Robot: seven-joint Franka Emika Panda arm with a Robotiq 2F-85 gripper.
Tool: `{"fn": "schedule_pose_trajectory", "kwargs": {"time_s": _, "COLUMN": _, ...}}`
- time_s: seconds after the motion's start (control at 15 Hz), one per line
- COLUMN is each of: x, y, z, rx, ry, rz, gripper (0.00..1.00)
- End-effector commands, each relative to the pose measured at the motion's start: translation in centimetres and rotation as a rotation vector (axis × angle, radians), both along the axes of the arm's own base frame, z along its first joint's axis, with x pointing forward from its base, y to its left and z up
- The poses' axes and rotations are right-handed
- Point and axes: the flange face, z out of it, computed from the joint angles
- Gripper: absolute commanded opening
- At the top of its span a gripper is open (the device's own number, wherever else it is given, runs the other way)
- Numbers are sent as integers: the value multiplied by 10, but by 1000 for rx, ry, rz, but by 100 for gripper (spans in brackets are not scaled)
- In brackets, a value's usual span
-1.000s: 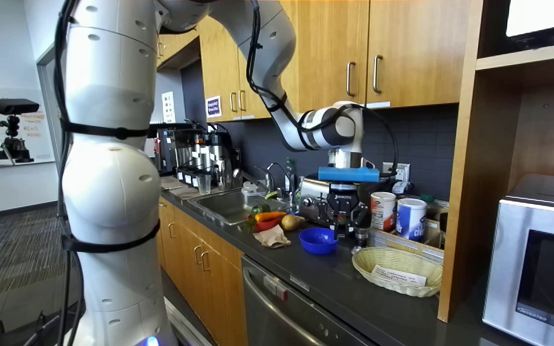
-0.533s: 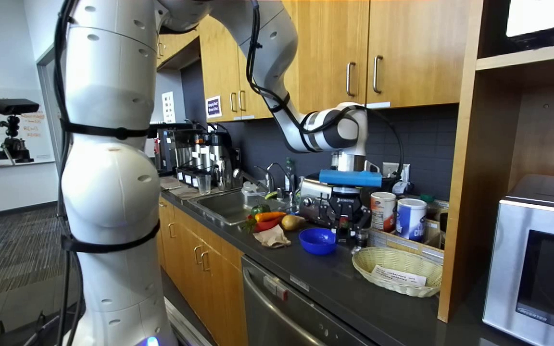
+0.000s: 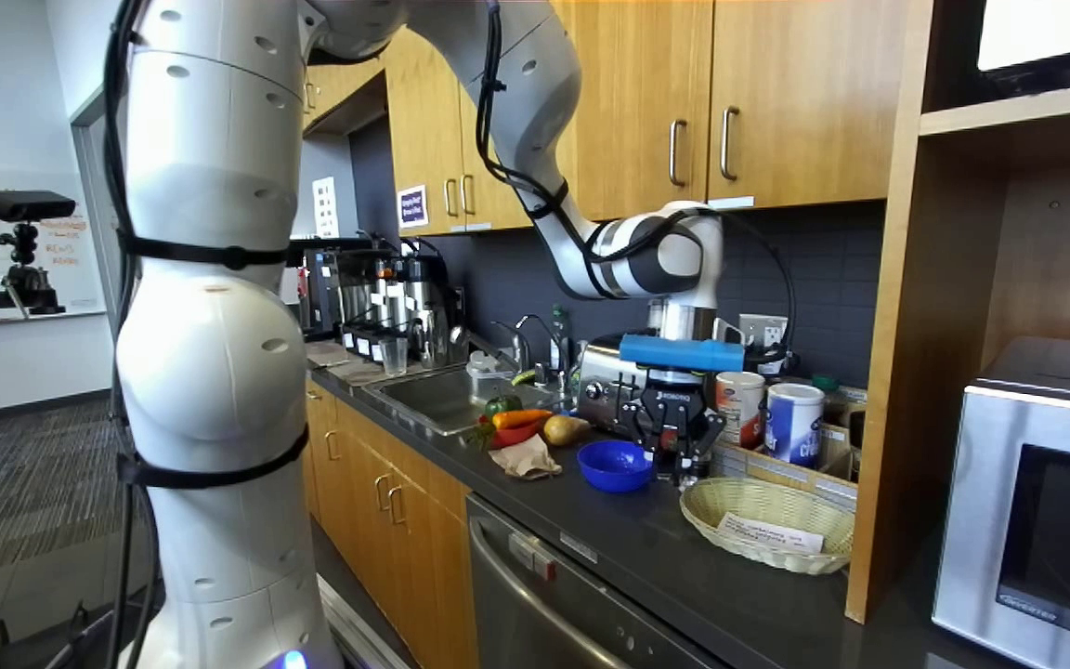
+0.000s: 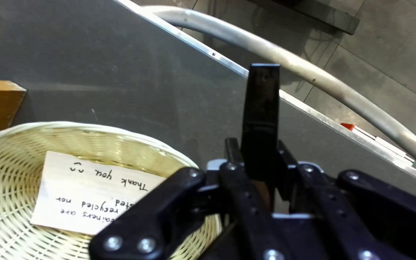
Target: Scoop up the object in the blue bowl and put it into the weaved basket
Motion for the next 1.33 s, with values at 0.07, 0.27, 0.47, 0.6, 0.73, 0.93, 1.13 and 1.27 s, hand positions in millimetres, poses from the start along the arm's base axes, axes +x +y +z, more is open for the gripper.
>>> {"fn": "schedule_pose_trajectory", "kwargs": {"time_s": 0.07, "x": -13, "y": -8, "z": 4, "rx": 4, "ry": -22, "rz": -49, "gripper": 6}}
{"fn": "schedule_pose_trajectory", "kwargs": {"time_s": 0.27, "x": -18, "y": -14, "z": 1, "rx": 4, "ry": -20, "rz": -72, "gripper": 6}}
{"fn": "schedule_pose_trajectory", "kwargs": {"time_s": 0.47, "x": -23, "y": -19, "z": -3, "rx": 5, "ry": -19, "rz": -91, "gripper": 6}}
{"fn": "schedule_pose_trajectory", "kwargs": {"time_s": 0.6, "x": -27, "y": -23, "z": -5, "rx": 7, "ry": -18, "rz": -106, "gripper": 6}}
{"fn": "schedule_pose_trajectory", "kwargs": {"time_s": 0.73, "x": -30, "y": -27, "z": -7, "rx": 12, "ry": -21, "rz": -119, "gripper": 6}}
{"fn": "schedule_pose_trajectory", "kwargs": {"time_s": 0.93, "x": -33, "y": -34, "z": -10, "rx": 32, "ry": -31, "rz": -147, "gripper": 6}}
{"fn": "schedule_pose_trajectory", "kwargs": {"time_s": 1.13, "x": -35, "y": -41, "z": -13, "rx": 71, "ry": -40, "rz": -187, "gripper": 6}}
{"fn": "schedule_pose_trajectory", "kwargs": {"time_s": 1.27, "x": -36, "y": -44, "z": -14, "rx": 100, "ry": -51, "rz": -205, "gripper": 6}}
